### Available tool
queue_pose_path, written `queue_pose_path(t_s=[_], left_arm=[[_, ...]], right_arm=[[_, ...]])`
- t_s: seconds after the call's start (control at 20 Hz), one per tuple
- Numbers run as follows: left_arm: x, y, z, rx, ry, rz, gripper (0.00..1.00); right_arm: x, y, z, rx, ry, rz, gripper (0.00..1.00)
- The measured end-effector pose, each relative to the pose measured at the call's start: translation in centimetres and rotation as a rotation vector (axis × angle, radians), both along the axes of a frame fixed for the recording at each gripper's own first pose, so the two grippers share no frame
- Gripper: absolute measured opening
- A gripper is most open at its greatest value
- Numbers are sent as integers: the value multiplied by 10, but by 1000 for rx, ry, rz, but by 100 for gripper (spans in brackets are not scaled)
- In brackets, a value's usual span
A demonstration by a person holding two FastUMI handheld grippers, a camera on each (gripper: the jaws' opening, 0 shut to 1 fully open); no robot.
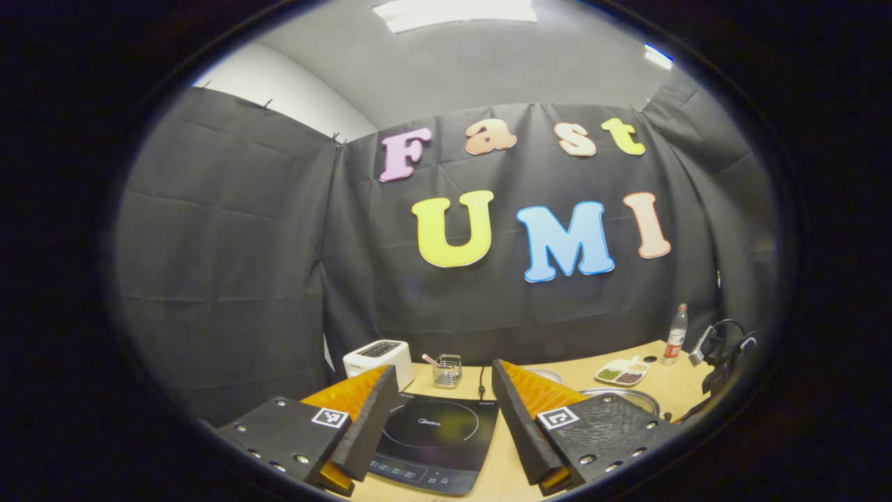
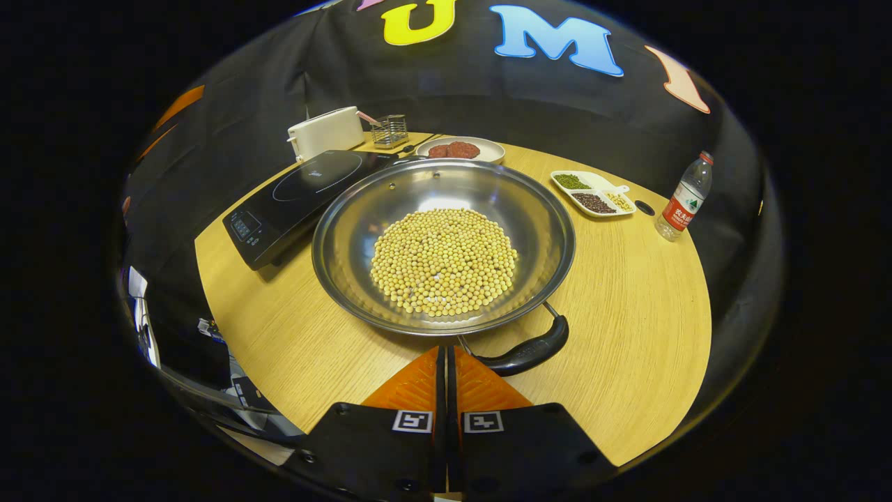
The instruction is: First push the handle of the pot to place it horizontally, then grasp the pot with both hands and set it on the induction cooktop.
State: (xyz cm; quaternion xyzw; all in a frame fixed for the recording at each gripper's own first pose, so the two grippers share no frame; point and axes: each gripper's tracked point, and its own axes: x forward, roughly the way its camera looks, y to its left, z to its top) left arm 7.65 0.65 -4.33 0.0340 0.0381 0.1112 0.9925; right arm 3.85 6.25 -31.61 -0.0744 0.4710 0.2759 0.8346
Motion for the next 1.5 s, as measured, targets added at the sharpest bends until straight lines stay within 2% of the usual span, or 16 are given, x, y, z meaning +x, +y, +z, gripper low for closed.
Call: queue_pose_path(t_s=[0.65,1.15,1.2,1.35,1.5], left_arm=[[10,-7,-6,-2,17,19,80],[18,-16,-20,5,47,28,80],[19,-17,-22,5,50,29,83],[22,-23,-26,7,60,32,80],[24,-34,-32,11,69,32,83]], right_arm=[[38,-28,-12,-42,-21,-98,3],[63,-41,-22,-72,-55,-142,2],[66,-43,-22,-75,-60,-144,2],[73,-48,-24,-79,-73,-149,2],[82,-56,-21,-87,-97,-157,3]])
